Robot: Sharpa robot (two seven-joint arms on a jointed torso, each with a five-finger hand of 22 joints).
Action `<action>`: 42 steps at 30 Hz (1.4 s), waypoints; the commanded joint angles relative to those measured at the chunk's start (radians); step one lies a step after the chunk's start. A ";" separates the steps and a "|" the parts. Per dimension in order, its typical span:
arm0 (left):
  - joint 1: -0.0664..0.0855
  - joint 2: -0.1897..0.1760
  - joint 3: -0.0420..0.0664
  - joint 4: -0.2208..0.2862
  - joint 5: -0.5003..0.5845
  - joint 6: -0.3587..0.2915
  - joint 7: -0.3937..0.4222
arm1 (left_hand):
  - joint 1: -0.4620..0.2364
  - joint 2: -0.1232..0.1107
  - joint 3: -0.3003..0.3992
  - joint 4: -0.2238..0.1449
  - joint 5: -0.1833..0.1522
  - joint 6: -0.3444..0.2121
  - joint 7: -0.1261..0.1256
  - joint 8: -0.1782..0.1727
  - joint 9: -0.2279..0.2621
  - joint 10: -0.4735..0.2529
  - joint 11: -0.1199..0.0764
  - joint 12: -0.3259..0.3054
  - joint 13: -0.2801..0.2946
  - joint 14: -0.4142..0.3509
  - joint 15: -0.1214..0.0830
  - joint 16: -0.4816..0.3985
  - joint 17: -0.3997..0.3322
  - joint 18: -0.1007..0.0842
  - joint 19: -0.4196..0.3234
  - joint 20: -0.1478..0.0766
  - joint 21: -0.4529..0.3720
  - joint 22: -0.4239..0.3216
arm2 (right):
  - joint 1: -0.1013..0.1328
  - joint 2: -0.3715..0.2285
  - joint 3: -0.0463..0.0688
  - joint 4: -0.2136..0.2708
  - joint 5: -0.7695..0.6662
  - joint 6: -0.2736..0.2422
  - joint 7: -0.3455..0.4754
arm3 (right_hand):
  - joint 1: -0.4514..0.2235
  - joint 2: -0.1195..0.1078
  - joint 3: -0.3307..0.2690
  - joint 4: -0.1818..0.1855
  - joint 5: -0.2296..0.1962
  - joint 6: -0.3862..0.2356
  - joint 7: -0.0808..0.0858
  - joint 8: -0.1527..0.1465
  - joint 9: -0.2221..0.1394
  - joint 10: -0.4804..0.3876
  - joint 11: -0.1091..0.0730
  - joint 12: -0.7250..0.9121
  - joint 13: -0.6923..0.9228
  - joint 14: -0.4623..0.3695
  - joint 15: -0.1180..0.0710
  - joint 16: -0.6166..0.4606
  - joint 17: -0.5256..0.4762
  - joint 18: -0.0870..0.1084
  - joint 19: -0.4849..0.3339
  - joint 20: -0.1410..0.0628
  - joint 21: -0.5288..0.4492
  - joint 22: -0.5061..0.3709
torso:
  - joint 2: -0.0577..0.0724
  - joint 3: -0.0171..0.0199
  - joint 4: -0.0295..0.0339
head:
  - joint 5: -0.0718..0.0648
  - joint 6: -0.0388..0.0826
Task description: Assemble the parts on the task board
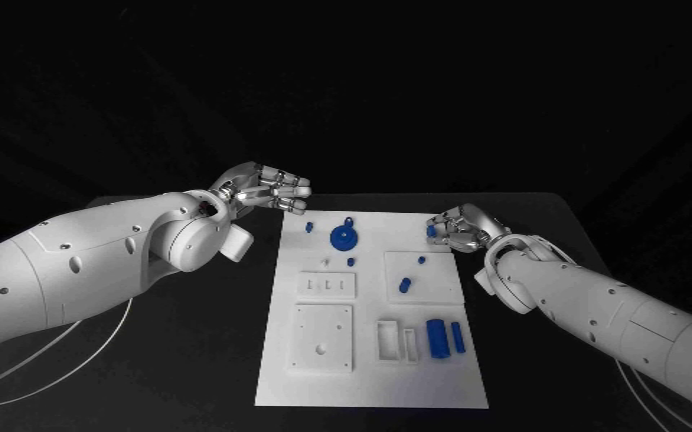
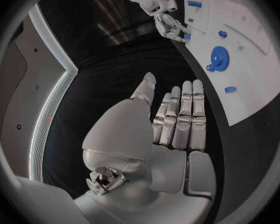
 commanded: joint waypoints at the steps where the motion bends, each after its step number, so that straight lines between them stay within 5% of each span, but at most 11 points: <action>1: 0.000 0.002 0.001 0.002 -0.004 0.028 -0.001 | 0.000 0.013 0.000 -0.008 0.003 0.000 0.005 -0.002 -0.001 0.002 0.003 -0.004 -0.001 -0.001 0.005 -0.003 0.001 0.011 -0.007 0.002 0.006 0.001 | 0.000 0.001 0.000 0.000 0.000 0.009 0.010 | -0.003 0.016 0.018 -0.001 -0.009 0.020 -0.003 0.000 0.000 -0.001 -0.006 -0.005 0.002 0.001 -0.008 -0.003 0.025 -0.009 0.089 -0.009 0.000 0.242 | 0.000 0.0000 -0.0003 | 0.000 0.000; 12: 0.000 0.001 0.001 0.002 -0.006 0.032 -0.004 | 0.001 0.014 0.000 -0.007 0.004 0.000 0.005 -0.002 -0.001 0.002 0.003 -0.004 -0.001 -0.001 0.005 -0.003 0.002 0.011 -0.007 0.002 0.006 0.001 | 0.000 0.003 0.000 -0.006 0.000 0.004 0.006 | -0.016 0.056 0.103 0.006 -0.115 0.168 -0.010 0.001 0.008 -0.004 0.007 -0.004 0.006 -0.002 0.001 -0.010 0.024 -0.008 0.089 -0.001 -0.002 0.242 | 0.000 0.0008 0.0003 | -0.001 0.000; 31: 0.001 -0.002 0.001 0.007 -0.020 0.025 -0.010 | -0.002 0.013 -0.003 -0.005 0.003 0.000 0.005 -0.002 -0.001 0.003 0.002 -0.004 -0.001 0.013 0.001 -0.002 0.004 0.012 0.000 -0.001 0.011 0.002 | 0.005 -0.006 0.000 0.014 -0.036 -0.067 -0.020 | -0.012 0.051 0.061 0.014 -0.127 0.184 -0.018 0.000 0.013 0.006 0.002 -0.007 0.008 0.005 -0.003 -0.013 0.021 -0.008 0.089 -0.005 -0.002 0.242 | -0.005 0.0001 -0.0079 | 0.002 0.004; 36: 0.001 -0.001 0.001 0.002 -0.027 0.029 -0.021 | -0.008 0.021 -0.004 0.003 0.003 0.037 -0.009 -0.001 0.001 0.060 -0.017 -0.005 -0.001 0.086 -0.026 0.011 0.022 0.006 0.039 -0.027 0.043 0.014 | 0.020 -0.033 0.002 0.065 -0.067 -0.073 -0.043 | -0.015 0.051 0.062 0.016 -0.127 0.183 -0.019 0.000 0.012 0.008 0.002 -0.008 0.007 0.008 -0.003 -0.012 0.020 -0.008 0.090 -0.006 0.000 0.243 | -0.016 -0.0020 -0.0099 | 0.001 0.004; 42: 0.002 0.006 0.001 0.000 -0.051 0.034 -0.059 | -0.024 0.047 -0.005 0.026 0.002 0.177 -0.064 0.019 0.010 0.206 -0.076 -0.002 0.000 0.210 -0.085 0.105 0.075 -0.004 0.119 -0.082 0.126 0.056 | 0.037 -0.069 0.005 0.144 -0.101 -0.065 -0.084 | -0.017 0.043 0.071 0.021 -0.118 0.190 -0.021 0.000 0.014 0.014 0.000 -0.010 0.008 0.012 -0.005 -0.011 0.020 -0.009 0.091 -0.007 0.002 0.243 | -0.038 -0.0022 -0.0102 | -0.001 0.007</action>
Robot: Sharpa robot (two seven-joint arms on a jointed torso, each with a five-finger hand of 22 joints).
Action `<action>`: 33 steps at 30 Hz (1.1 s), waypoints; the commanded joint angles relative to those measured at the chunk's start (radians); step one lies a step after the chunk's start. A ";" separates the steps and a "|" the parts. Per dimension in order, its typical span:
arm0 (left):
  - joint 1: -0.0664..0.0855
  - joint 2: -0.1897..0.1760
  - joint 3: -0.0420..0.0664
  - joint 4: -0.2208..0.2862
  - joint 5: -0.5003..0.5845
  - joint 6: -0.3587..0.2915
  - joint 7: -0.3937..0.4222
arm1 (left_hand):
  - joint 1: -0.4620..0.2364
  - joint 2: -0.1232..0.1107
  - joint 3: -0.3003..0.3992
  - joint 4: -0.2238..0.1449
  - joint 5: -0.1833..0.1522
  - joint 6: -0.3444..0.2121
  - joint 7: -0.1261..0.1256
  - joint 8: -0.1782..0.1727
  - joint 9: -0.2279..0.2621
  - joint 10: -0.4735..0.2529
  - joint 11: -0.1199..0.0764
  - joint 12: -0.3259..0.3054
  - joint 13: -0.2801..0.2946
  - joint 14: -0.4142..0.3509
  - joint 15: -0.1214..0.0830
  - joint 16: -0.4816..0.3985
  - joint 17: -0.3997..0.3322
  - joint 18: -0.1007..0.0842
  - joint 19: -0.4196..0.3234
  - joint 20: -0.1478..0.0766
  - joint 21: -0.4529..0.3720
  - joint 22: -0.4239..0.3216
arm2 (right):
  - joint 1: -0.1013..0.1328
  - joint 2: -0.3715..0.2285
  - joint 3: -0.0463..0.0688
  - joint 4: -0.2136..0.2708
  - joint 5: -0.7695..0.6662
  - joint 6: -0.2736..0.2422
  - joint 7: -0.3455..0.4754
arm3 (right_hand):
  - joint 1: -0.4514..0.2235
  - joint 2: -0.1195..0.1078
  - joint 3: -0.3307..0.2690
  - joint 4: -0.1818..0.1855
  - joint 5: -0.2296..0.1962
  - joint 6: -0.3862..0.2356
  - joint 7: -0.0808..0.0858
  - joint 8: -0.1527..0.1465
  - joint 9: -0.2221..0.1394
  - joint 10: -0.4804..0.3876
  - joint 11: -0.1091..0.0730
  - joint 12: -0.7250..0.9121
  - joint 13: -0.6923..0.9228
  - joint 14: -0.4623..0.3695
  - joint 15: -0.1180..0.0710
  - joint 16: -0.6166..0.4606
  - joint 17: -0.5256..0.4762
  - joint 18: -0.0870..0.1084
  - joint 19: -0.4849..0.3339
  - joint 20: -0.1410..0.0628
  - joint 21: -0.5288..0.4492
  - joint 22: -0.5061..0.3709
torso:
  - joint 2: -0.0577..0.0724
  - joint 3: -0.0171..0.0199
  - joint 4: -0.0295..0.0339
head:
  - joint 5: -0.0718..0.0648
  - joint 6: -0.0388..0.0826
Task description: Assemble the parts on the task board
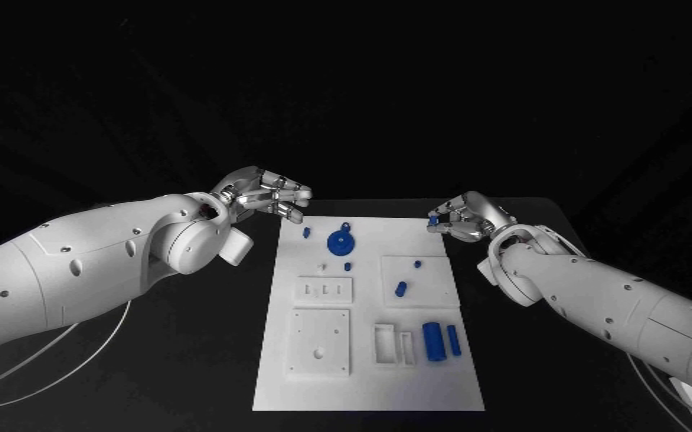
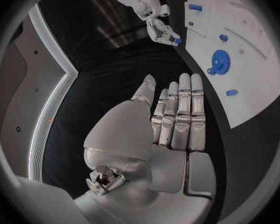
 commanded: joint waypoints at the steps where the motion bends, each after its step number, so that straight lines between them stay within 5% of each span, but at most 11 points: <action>1: 0.003 0.007 0.001 0.003 -0.037 0.011 -0.053 | -0.013 0.011 -0.007 0.016 0.002 0.052 -0.018 -0.005 -0.001 0.059 -0.021 -0.006 -0.001 0.032 -0.022 0.049 0.033 -0.015 0.025 -0.026 0.043 0.024 | 0.007 -0.016 0.002 0.046 -0.061 -0.001 -0.053 | -0.001 -0.005 0.005 0.006 0.003 0.026 -0.011 0.003 0.003 0.007 -0.001 -0.006 0.001 0.010 -0.003 -0.002 0.020 -0.009 0.089 -0.005 0.003 0.244 | -0.025 0.0000 -0.0001 | 0.000 0.002; 12: 0.032 0.054 0.001 0.021 -0.092 -0.029 -0.357 | -0.122 -0.004 -0.053 0.098 -0.005 0.048 -0.027 -0.016 -0.008 0.239 -0.067 0.008 0.031 0.049 -0.072 0.276 0.233 -0.041 0.087 -0.081 0.130 0.096 | 0.043 -0.040 0.003 0.226 -0.167 0.041 -0.182 | 0.000 -0.022 0.016 0.025 -0.016 0.028 -0.014 0.003 0.005 0.012 -0.003 -0.007 0.003 0.015 -0.004 -0.003 0.020 -0.009 0.089 -0.006 0.002 0.243 | -0.070 0.0049 0.0046 | 0.013 0.003; 18: 0.037 0.114 0.000 0.003 -0.105 0.025 -0.438 | -0.187 -0.022 -0.052 0.112 -0.005 0.044 -0.043 -0.019 -0.001 0.262 -0.102 0.174 0.175 0.026 -0.114 0.532 0.437 -0.047 0.070 -0.125 0.316 0.256 | 0.048 -0.019 0.003 0.295 -0.216 0.058 -0.250 | -0.001 -0.037 0.034 0.038 -0.019 0.030 -0.015 0.003 0.005 0.016 -0.003 -0.006 0.006 0.016 -0.005 -0.006 0.020 -0.009 0.090 -0.006 0.001 0.243 | -0.079 0.0046 0.0102 | 0.020 0.002; 21: 0.037 0.134 -0.001 -0.007 -0.115 0.052 -0.454 | -0.217 -0.028 -0.055 0.126 -0.003 0.070 -0.051 -0.008 0.013 0.266 -0.108 0.206 0.201 0.035 -0.121 0.571 0.459 -0.044 0.062 -0.129 0.347 0.287 | 0.048 -0.003 0.003 0.307 -0.224 0.066 -0.267 | 0.001 -0.040 0.038 0.040 -0.013 0.029 -0.014 0.003 0.005 0.018 -0.003 -0.005 0.007 0.017 -0.005 -0.005 0.021 -0.009 0.090 -0.007 0.001 0.243 | -0.082 0.0037 0.0124 | 0.022 -0.003; 22: 0.037 0.142 -0.001 -0.012 -0.118 0.063 -0.458 | -0.223 -0.022 -0.048 0.126 0.020 0.082 -0.054 -0.010 0.025 0.259 -0.112 0.234 0.218 0.036 -0.125 0.595 0.473 -0.045 0.061 -0.134 0.365 0.302 | 0.048 0.003 0.003 0.310 -0.226 0.070 -0.272 | 0.002 -0.041 0.041 0.039 -0.004 0.028 -0.013 0.003 0.005 0.018 -0.003 -0.005 0.008 0.017 -0.005 -0.007 0.020 -0.009 0.090 -0.007 0.001 0.243 | -0.083 0.0038 0.0132 | 0.023 -0.001; 23: 0.037 0.147 -0.002 -0.015 -0.119 0.070 -0.461 | -0.235 -0.015 -0.043 0.129 0.128 0.091 -0.060 -0.010 0.034 0.262 -0.118 0.287 0.246 0.050 -0.135 0.635 0.496 -0.044 0.069 -0.141 0.391 0.322 | 0.048 0.008 0.003 0.312 -0.227 0.073 -0.276 | 0.002 -0.042 0.042 0.039 -0.003 0.027 -0.013 0.003 0.005 0.018 -0.003 -0.005 0.008 0.017 -0.005 -0.007 0.020 -0.009 0.090 -0.007 0.001 0.243 | -0.083 0.0039 0.0139 | 0.026 0.000; 24: 0.037 0.156 -0.002 -0.020 -0.121 0.080 -0.466 | -0.251 -0.004 -0.034 0.118 0.173 0.097 -0.063 -0.013 0.062 0.254 -0.127 0.364 0.307 0.023 -0.141 0.718 0.548 -0.047 0.048 -0.151 0.450 0.376 | 0.048 0.016 0.003 0.316 -0.228 0.077 -0.280 | 0.001 -0.043 0.043 0.040 -0.003 0.027 -0.013 0.003 0.005 0.018 -0.003 -0.005 0.008 0.017 -0.005 -0.007 0.020 -0.009 0.090 -0.007 0.000 0.243 | -0.084 0.0039 0.0144 | 0.028 0.000; 25: 0.037 0.160 -0.003 -0.022 -0.122 0.085 -0.468 | -0.258 -0.008 -0.033 0.110 0.177 0.093 -0.064 -0.014 0.073 0.256 -0.128 0.363 0.322 0.017 -0.142 0.739 0.558 -0.044 0.037 -0.152 0.469 0.396 | 0.048 0.020 0.003 0.317 -0.229 0.079 -0.282 | 0.001 -0.043 0.043 0.040 -0.003 0.027 -0.013 0.003 0.005 0.018 -0.003 -0.005 0.008 0.017 -0.005 -0.007 0.020 -0.009 0.090 -0.007 0.000 0.243 | -0.084 0.0037 0.0145 | 0.029 0.000; 30: 0.038 0.189 -0.007 -0.035 -0.126 0.102 -0.484 | -0.287 -0.030 -0.032 0.099 0.112 0.056 -0.058 -0.017 0.118 0.255 -0.126 0.364 0.398 0.001 -0.141 0.785 0.557 -0.033 0.004 -0.149 0.509 0.471 | 0.049 0.046 0.003 0.329 -0.241 0.092 -0.299 | 0.000 -0.044 0.044 0.040 -0.001 0.023 -0.012 0.003 0.004 0.018 -0.003 -0.005 0.008 0.017 -0.004 -0.008 0.020 -0.009 0.089 -0.007 -0.001 0.243 | -0.082 0.0026 0.0129 | 0.035 -0.002; 31: 0.038 0.194 -0.009 -0.037 -0.126 0.103 -0.487 | -0.289 -0.037 -0.032 0.100 0.076 -0.002 -0.044 -0.017 0.098 0.256 -0.121 0.362 0.403 0.002 -0.138 0.786 0.554 -0.031 0.004 -0.147 0.508 0.475 | 0.049 0.051 0.003 0.331 -0.244 0.095 -0.302 | 0.000 -0.044 0.044 0.040 -0.001 0.023 -0.012 0.003 0.004 0.018 -0.003 -0.005 0.008 0.017 -0.004 -0.008 0.020 -0.009 0.089 -0.007 -0.001 0.243 | -0.082 0.0023 0.0128 | 0.035 -0.003; 33: 0.037 0.203 -0.011 -0.039 -0.127 0.102 -0.492 | -0.297 -0.054 -0.015 0.118 0.028 -0.013 -0.039 -0.017 0.054 0.257 -0.117 0.356 0.421 0.001 -0.135 0.791 0.543 -0.024 0.005 -0.141 0.502 0.491 | 0.049 0.059 0.002 0.333 -0.247 0.099 -0.306 | -0.001 -0.045 0.044 0.041 -0.001 0.021 -0.012 0.002 0.004 0.018 -0.002 -0.005 0.008 0.017 -0.004 -0.009 0.020 -0.008 0.089 -0.006 -0.001 0.242 | -0.082 0.0023 0.0125 | 0.034 -0.002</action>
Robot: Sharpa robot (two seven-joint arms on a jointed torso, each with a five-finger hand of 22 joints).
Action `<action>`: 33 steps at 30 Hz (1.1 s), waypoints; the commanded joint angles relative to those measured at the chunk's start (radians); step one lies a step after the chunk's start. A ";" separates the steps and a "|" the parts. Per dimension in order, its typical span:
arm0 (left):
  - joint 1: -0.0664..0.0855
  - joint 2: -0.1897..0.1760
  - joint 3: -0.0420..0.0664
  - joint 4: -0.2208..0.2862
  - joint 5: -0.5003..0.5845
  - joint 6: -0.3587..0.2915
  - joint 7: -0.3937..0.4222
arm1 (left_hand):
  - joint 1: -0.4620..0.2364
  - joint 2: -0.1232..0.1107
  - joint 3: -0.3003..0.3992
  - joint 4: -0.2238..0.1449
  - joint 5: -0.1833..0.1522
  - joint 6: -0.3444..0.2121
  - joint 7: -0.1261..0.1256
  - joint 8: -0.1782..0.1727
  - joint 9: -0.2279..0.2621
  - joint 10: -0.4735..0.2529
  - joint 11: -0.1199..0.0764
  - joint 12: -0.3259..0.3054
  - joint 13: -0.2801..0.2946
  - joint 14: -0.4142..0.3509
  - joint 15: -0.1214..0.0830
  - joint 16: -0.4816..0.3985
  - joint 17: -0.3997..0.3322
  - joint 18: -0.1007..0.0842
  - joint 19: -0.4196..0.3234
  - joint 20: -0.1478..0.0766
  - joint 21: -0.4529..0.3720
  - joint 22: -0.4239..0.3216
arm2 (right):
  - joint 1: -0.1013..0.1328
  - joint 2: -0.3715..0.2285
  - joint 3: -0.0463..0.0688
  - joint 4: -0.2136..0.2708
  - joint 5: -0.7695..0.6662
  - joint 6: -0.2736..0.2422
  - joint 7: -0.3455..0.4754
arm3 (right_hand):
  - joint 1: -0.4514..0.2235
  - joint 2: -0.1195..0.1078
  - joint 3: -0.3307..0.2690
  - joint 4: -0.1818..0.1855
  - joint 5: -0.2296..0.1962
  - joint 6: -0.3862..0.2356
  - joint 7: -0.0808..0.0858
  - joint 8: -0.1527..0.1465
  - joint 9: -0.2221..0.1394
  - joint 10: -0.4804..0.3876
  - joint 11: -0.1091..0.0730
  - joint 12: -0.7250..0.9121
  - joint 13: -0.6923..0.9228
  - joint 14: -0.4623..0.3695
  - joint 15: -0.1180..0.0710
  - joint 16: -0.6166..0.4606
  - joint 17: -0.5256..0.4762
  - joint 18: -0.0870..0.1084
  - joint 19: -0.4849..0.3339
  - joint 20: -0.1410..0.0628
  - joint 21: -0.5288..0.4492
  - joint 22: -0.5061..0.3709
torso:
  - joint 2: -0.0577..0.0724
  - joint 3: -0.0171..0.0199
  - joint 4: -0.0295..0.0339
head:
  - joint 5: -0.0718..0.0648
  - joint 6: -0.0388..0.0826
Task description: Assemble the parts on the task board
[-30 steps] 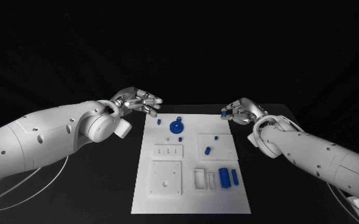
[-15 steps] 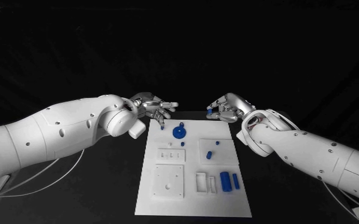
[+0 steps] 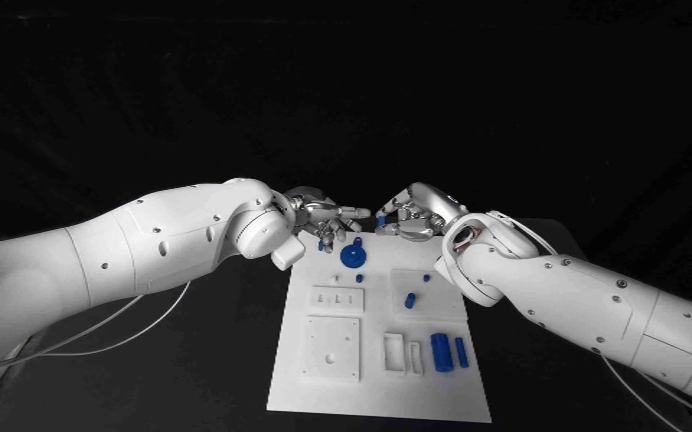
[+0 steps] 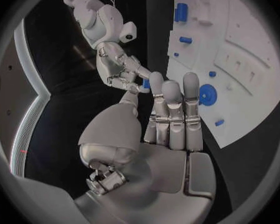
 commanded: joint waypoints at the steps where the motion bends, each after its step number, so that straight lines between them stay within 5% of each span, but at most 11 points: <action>1: 0.001 0.013 -0.001 -0.001 -0.013 0.039 -0.035 | -0.006 -0.025 0.019 0.025 -0.048 -0.011 0.004 -0.001 -0.036 0.040 0.009 -0.011 0.016 -0.006 0.008 0.006 -0.012 0.007 -0.001 0.006 -0.011 0.016 | 0.000 0.010 0.000 0.005 -0.038 0.036 -0.036 | 0.000 -0.009 0.006 0.003 0.005 0.005 -0.007 0.002 0.003 0.006 0.000 -0.001 0.002 0.014 -0.002 -0.003 0.020 -0.008 0.089 -0.006 -0.002 0.242 | 0.001 -0.0013 -0.0008 | -0.001 0.001; 3: 0.001 0.019 -0.003 -0.001 -0.013 0.031 -0.040 | -0.012 -0.049 0.041 0.064 -0.058 -0.013 0.007 -0.001 -0.064 0.041 0.009 -0.022 0.032 -0.008 0.009 0.011 -0.028 0.008 0.005 0.006 -0.032 0.044 | 0.000 0.016 0.000 0.007 -0.042 0.039 -0.039 | 0.000 -0.009 0.006 0.003 0.005 0.005 -0.007 0.002 0.003 0.006 0.000 -0.001 0.002 0.014 -0.002 -0.003 0.020 -0.008 0.089 -0.006 -0.002 0.242 | 0.001 -0.0009 -0.0011 | 0.000 0.001; 9: 0.001 0.033 -0.004 -0.006 -0.018 0.006 -0.058 | -0.007 -0.046 0.039 0.063 -0.058 -0.042 0.015 -0.001 -0.083 0.041 0.013 -0.025 0.037 -0.010 0.012 0.013 -0.036 0.009 0.008 0.009 -0.046 0.061 | 0.000 0.025 -0.001 0.016 -0.048 0.045 -0.042 | -0.001 -0.010 0.005 0.005 0.008 0.006 -0.007 0.003 0.004 0.006 0.000 -0.002 0.002 0.014 -0.002 -0.003 0.020 -0.008 0.089 -0.006 -0.002 0.242 | 0.002 0.0009 0.0005 | 0.003 0.004; 13: 0.001 0.040 -0.005 -0.009 -0.025 0.012 -0.062 | 0.007 -0.019 0.025 0.014 -0.029 -0.017 0.010 -0.001 -0.080 0.040 0.010 -0.030 0.041 -0.012 0.011 0.016 -0.044 0.008 0.013 0.008 -0.066 0.087 | 0.000 0.030 -0.001 0.021 -0.051 0.048 -0.042 | -0.001 -0.009 0.005 0.005 0.009 0.005 -0.007 0.003 0.004 0.006 0.000 -0.002 0.002 0.015 -0.002 -0.001 0.022 -0.008 0.089 -0.006 -0.002 0.242 | 0.002 0.0005 -0.0010 | 0.007 0.005; 23: 0.000 0.045 -0.006 -0.010 -0.027 0.013 -0.047 | 0.012 0.010 0.007 -0.022 -0.027 -0.004 0.007 -0.001 -0.080 0.041 0.009 -0.034 0.044 -0.014 0.010 0.020 -0.054 0.005 0.034 0.007 -0.139 0.181 | 0.000 0.038 -0.001 0.021 -0.055 0.060 -0.045 | -0.001 -0.009 0.004 0.005 0.011 0.005 -0.007 0.003 0.004 0.006 0.000 -0.001 0.002 0.015 -0.002 -0.001 0.022 -0.008 0.090 -0.006 -0.001 0.243 | 0.002 0.0006 -0.0009 | 0.005 0.005; 33: -0.001 0.041 -0.007 -0.008 -0.020 0.001 -0.025 | 0.094 0.080 0.042 -0.072 0.007 0.064 -0.009 0.000 -0.060 0.040 0.002 -0.041 0.040 -0.016 0.005 0.016 -0.057 0.000 0.039 0.003 -0.163 0.207 | 0.000 0.042 -0.003 0.015 -0.056 0.069 -0.047 | -0.001 -0.008 0.001 0.006 0.012 0.008 -0.008 0.003 0.005 0.005 -0.001 -0.003 0.002 0.015 -0.002 -0.002 0.022 -0.008 0.090 -0.006 -0.002 0.242 | 0.002 0.0010 -0.0004 | 0.001 0.003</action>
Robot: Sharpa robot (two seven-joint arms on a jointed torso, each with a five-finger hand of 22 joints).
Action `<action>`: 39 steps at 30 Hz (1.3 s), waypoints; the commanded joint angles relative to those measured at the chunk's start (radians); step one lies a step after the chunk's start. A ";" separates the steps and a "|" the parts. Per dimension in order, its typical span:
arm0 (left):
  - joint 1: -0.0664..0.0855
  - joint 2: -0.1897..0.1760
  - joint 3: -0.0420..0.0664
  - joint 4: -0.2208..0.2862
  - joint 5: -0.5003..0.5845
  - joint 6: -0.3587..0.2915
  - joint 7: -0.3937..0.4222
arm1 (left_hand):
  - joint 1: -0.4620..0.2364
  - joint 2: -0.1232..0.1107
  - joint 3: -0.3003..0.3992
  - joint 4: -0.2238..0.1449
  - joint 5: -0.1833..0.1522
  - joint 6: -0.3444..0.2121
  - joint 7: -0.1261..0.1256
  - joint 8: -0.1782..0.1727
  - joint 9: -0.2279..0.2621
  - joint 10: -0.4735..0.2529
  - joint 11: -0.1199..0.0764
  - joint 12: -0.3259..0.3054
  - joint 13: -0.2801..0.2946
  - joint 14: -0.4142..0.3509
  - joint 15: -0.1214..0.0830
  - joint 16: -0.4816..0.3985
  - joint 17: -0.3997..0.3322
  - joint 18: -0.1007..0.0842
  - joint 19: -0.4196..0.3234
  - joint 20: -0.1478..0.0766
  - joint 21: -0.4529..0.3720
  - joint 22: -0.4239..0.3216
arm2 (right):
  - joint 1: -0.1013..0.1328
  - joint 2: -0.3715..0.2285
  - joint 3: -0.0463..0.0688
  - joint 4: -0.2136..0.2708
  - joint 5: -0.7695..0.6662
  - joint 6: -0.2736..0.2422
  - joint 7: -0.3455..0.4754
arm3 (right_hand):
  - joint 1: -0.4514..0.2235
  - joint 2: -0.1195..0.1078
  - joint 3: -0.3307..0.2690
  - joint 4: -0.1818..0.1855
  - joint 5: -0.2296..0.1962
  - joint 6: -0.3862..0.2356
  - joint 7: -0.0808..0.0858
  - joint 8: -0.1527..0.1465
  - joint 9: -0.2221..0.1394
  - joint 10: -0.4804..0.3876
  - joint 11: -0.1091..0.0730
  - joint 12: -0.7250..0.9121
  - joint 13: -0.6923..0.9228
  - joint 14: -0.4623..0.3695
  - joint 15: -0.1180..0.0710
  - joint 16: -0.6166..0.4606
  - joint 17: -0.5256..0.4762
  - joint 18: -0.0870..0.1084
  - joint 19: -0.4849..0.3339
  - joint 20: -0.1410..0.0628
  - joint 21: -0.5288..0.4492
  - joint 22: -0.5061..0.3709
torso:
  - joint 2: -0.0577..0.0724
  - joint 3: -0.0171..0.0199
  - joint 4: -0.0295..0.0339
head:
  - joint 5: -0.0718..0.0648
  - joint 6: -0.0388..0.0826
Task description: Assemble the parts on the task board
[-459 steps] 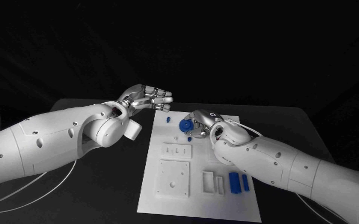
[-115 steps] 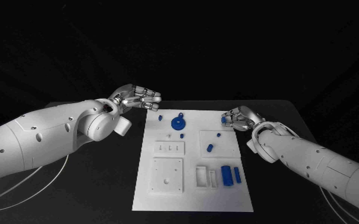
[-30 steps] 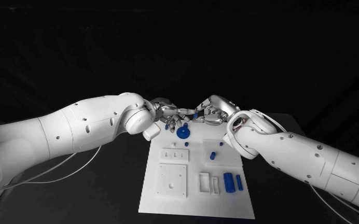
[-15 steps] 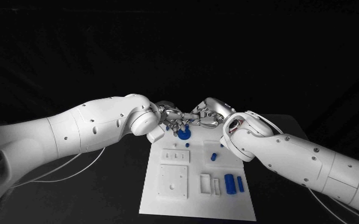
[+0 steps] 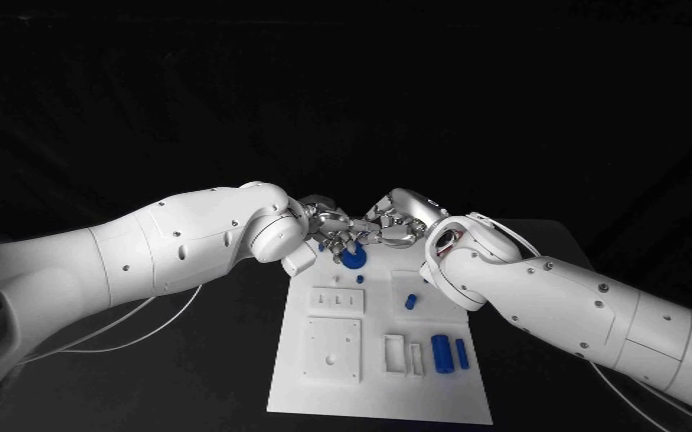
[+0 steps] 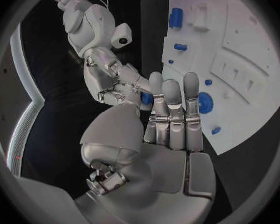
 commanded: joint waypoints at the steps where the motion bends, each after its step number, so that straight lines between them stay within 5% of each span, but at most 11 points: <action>1: 0.001 0.001 0.002 0.005 0.005 -0.007 0.032 | 0.025 0.012 0.007 -0.016 0.049 0.012 -0.004 0.003 0.006 0.040 -0.007 -0.008 -0.002 -0.009 -0.002 0.000 -0.002 -0.001 0.007 0.000 -0.009 0.004 | -0.001 0.001 -0.001 -0.004 -0.014 0.026 -0.004 | 0.006 -0.001 -0.002 0.004 0.003 0.010 -0.006 0.003 0.000 0.005 -0.001 -0.003 0.001 0.015 -0.002 -0.002 0.022 -0.008 0.090 -0.006 -0.002 0.242 | 0.000 0.0003 0.0003 | -0.001 -0.001; 8: 0.001 -0.002 0.002 0.004 0.022 -0.033 0.045 | 0.060 0.035 0.024 -0.060 0.121 0.069 -0.026 0.006 0.063 0.038 -0.014 -0.022 -0.010 -0.010 -0.007 -0.009 -0.007 -0.006 0.009 -0.005 -0.027 0.017 | -0.001 0.001 -0.003 -0.009 -0.014 0.036 -0.007 | 0.006 -0.001 -0.002 0.004 0.003 0.010 -0.006 0.003 0.000 0.005 -0.001 -0.003 0.001 0.015 -0.002 -0.002 0.022 -0.008 0.090 -0.006 -0.002 0.242 | 0.001 0.0005 0.0001 | -0.001 -0.002; 17: 0.001 -0.002 0.001 0.001 0.059 -0.035 0.045 | 0.051 0.055 0.029 -0.084 0.127 0.070 -0.042 0.014 0.296 0.023 -0.015 -0.051 -0.024 -0.012 -0.006 -0.029 -0.046 -0.011 0.017 -0.004 -0.076 0.038 | -0.001 -0.003 -0.004 -0.012 -0.015 0.052 -0.015 | 0.006 0.000 -0.005 0.004 0.004 0.013 -0.007 0.003 0.001 0.004 -0.002 -0.005 0.000 0.014 -0.002 -0.006 0.021 -0.008 0.089 -0.007 -0.003 0.242 | 0.000 0.0003 -0.0006 | -0.002 -0.001; 21: 0.001 -0.002 0.000 0.000 0.070 -0.032 0.044 | 0.068 0.060 0.047 -0.117 0.139 0.080 -0.056 0.035 0.444 0.024 -0.020 -0.053 -0.025 -0.014 -0.010 -0.024 -0.050 -0.014 0.020 -0.008 -0.088 0.053 | -0.001 -0.004 -0.004 -0.015 -0.015 0.050 -0.017 | 0.006 0.001 -0.006 0.005 0.003 0.011 -0.007 0.002 0.001 0.002 -0.002 -0.008 -0.002 0.013 -0.002 -0.009 0.020 -0.008 0.089 -0.007 -0.003 0.242 | 0.001 0.0003 -0.0007 | -0.003 0.000; 22: 0.000 -0.002 0.000 0.000 0.071 -0.031 0.044 | 0.062 0.061 0.055 -0.129 0.145 0.061 -0.062 0.056 0.545 0.026 -0.020 -0.054 -0.026 -0.014 -0.011 -0.022 -0.050 -0.017 0.022 -0.010 -0.092 0.060 | -0.001 -0.005 -0.004 -0.016 -0.016 0.049 -0.017 | 0.006 0.001 -0.006 0.005 0.003 0.011 -0.007 0.002 0.001 0.002 -0.002 -0.008 -0.002 0.013 -0.002 -0.009 0.020 -0.008 0.089 -0.007 -0.003 0.242 | 0.001 0.0003 -0.0007 | -0.003 0.000; 23: 0.000 -0.002 0.000 0.000 0.072 -0.030 0.045 | 0.061 0.067 0.062 -0.135 0.141 0.056 -0.062 0.066 0.595 0.027 -0.022 -0.054 -0.026 -0.014 -0.012 -0.020 -0.050 -0.018 0.022 -0.010 -0.095 0.064 | -0.001 -0.005 -0.004 -0.016 -0.016 0.047 -0.017 | 0.005 0.001 -0.007 0.005 0.003 0.011 -0.007 0.002 0.001 0.002 -0.001 -0.008 -0.002 0.013 -0.002 -0.009 0.020 -0.008 0.089 -0.007 -0.004 0.242 | 0.001 0.0003 -0.0006 | -0.003 0.000; 24: 0.000 -0.003 0.000 0.000 0.073 -0.028 0.045 | 0.047 0.069 0.073 -0.145 0.137 0.037 -0.057 0.063 0.690 0.026 -0.019 -0.053 -0.026 -0.015 -0.011 -0.017 -0.050 -0.017 0.026 -0.011 -0.099 0.075 | -0.001 -0.005 -0.004 -0.017 -0.016 0.046 -0.017 | 0.005 0.000 -0.007 0.005 0.003 0.010 -0.007 0.002 0.001 0.001 -0.001 -0.010 -0.003 0.013 -0.002 -0.010 0.020 -0.008 0.089 -0.007 -0.005 0.242 | 0.001 0.0004 -0.0003 | -0.004 0.000; 28: -0.001 -0.005 -0.001 0.001 0.077 -0.026 0.048 | 0.034 0.070 0.087 -0.155 0.138 0.064 -0.065 0.011 0.809 0.026 -0.024 -0.048 -0.023 -0.016 -0.012 -0.013 -0.052 -0.018 0.030 -0.010 -0.119 0.102 | -0.001 -0.007 -0.004 -0.018 -0.015 0.041 -0.015 | 0.004 0.000 -0.007 0.006 0.002 0.010 -0.007 0.002 0.000 0.000 -0.001 -0.011 -0.004 0.012 -0.002 -0.011 0.019 -0.008 0.089 -0.006 -0.005 0.241 | 0.001 0.0008 -0.0004 | -0.004 -0.001; 34: -0.002 -0.009 -0.001 0.000 0.109 -0.044 0.059 | 0.034 0.070 0.092 -0.159 0.138 0.080 -0.071 0.005 0.848 0.036 -0.023 -0.038 -0.019 -0.012 -0.016 0.000 -0.046 -0.022 0.035 -0.014 -0.127 0.119 | -0.001 -0.012 -0.004 -0.019 0.012 0.025 0.015 | -0.018 -0.035 -0.032 0.032 0.007 -0.077 0.016 0.001 -0.017 -0.014 0.013 -0.035 -0.023 0.007 0.007 -0.029 0.013 -0.004 0.085 -0.001 -0.021 0.236 | 0.001 0.0006 -0.0003 | -0.004 0.000; 39: -0.003 -0.014 -0.001 0.001 0.125 -0.053 0.064 | 0.033 0.070 0.094 -0.163 0.138 0.082 -0.072 0.005 0.853 0.036 -0.024 -0.036 -0.019 -0.013 -0.016 0.002 -0.044 -0.023 0.036 -0.015 -0.131 0.126 | -0.002 -0.027 -0.004 -0.015 0.032 -0.003 0.056 | 0.016 -0.054 -0.141 0.085 0.014 -0.153 0.036 0.002 -0.012 -0.027 0.027 -0.043 -0.042 0.000 0.018 -0.043 0.003 0.002 0.083 0.013 -0.037 0.231 | 0.001 0.0009 -0.0010 | -0.002 0.000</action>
